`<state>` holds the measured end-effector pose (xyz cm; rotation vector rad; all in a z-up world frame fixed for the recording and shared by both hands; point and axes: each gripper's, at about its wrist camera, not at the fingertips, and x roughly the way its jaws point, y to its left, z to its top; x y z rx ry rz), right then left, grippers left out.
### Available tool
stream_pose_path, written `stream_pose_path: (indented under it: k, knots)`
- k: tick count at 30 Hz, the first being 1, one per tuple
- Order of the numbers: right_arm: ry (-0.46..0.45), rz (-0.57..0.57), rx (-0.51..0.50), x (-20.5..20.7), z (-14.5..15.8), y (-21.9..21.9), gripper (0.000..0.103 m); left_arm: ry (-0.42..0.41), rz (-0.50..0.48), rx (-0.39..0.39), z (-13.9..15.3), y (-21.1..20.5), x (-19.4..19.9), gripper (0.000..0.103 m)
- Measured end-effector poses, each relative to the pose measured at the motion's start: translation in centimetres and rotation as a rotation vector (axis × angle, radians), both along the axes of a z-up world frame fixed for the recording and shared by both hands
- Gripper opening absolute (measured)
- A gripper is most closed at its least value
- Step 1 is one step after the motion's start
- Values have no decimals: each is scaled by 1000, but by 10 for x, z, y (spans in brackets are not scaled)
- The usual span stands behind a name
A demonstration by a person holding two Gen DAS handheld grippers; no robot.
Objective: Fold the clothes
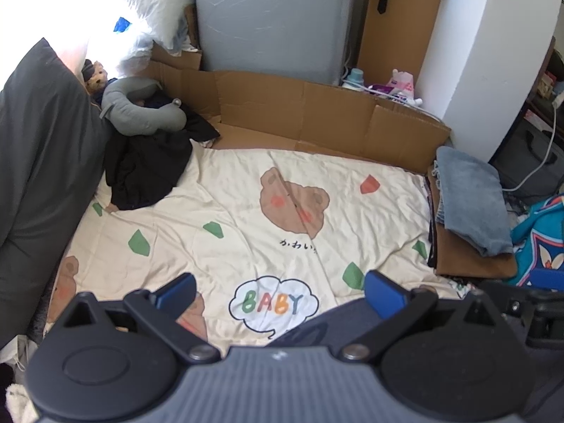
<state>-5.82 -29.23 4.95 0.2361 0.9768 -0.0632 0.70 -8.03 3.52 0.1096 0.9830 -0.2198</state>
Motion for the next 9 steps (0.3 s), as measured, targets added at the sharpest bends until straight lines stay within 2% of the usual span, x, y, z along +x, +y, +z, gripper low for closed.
stream_pose_path:
  k: [9]
  knots:
    - [-4,-4,-3,-1,0,0,100,-1,-5,18,0,-3,3,102]
